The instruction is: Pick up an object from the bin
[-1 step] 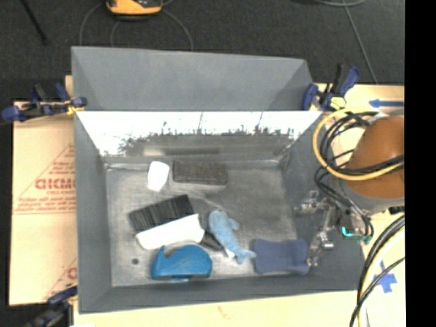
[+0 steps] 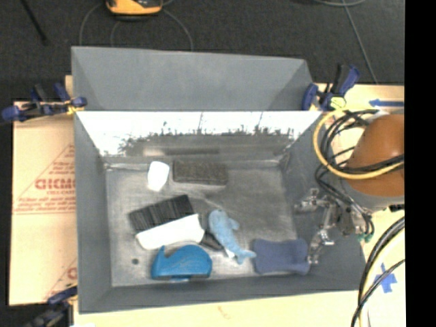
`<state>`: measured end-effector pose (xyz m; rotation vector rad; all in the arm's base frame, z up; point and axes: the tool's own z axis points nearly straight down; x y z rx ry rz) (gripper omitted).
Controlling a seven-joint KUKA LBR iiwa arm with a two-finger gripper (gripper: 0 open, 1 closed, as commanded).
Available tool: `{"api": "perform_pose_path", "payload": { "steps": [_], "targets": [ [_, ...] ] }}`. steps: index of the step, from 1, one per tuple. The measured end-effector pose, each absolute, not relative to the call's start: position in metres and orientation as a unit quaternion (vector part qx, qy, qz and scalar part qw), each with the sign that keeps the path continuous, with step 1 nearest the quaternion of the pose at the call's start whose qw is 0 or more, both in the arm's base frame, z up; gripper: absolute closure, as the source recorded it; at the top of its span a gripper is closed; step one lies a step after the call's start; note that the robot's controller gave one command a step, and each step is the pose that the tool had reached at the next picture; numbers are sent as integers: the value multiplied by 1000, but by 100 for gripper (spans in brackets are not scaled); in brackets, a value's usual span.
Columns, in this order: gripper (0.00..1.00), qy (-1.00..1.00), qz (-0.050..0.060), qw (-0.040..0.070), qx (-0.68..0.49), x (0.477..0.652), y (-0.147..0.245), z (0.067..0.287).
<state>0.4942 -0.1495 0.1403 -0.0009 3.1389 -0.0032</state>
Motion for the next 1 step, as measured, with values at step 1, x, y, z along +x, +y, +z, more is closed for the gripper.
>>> {"api": "perform_pose_path", "payload": {
  "steps": [1],
  "targets": [
    [0, 994, -1, 6, 111, 496, -120, 102]
  ]
}}
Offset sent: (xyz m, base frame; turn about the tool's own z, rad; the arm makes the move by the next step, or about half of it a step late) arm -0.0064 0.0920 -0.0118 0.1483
